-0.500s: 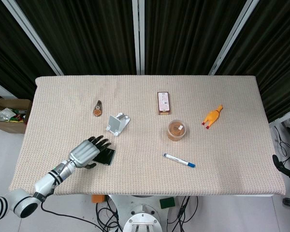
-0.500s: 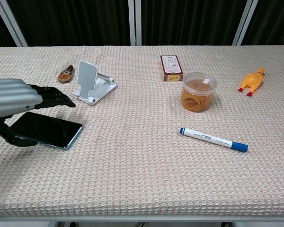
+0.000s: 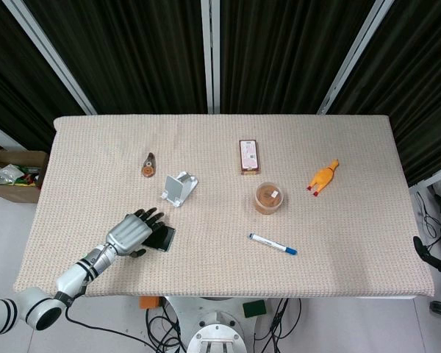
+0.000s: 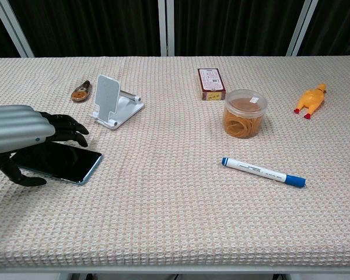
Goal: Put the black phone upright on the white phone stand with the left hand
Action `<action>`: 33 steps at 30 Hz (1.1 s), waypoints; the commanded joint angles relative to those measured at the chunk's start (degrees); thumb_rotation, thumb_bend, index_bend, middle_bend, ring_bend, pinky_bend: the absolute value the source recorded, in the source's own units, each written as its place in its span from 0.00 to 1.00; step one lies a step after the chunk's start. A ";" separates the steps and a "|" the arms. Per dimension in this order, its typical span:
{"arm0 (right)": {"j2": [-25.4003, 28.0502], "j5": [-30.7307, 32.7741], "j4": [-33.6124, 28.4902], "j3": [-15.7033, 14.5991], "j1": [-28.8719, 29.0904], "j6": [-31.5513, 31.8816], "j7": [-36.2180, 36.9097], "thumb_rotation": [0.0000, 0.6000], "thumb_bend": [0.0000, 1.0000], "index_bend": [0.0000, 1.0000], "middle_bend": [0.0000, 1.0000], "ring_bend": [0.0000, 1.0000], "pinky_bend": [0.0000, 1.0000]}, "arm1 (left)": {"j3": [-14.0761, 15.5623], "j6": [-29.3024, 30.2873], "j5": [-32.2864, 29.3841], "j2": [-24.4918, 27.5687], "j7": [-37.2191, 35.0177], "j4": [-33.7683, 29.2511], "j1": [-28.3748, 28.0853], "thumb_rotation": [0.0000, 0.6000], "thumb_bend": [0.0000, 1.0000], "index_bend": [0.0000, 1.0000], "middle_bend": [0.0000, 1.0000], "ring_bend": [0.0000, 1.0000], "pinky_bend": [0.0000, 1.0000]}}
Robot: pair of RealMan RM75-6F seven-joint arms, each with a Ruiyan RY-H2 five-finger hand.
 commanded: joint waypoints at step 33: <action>-0.75 0.64 0.93 -0.44 0.09 -1.14 0.26 1.00 0.33 0.00 0.00 0.00 0.00 | -1.31 2.56 -3.53 -1.37 -0.14 0.91 0.68 1.00 0.26 0.54 0.10 0.01 0.21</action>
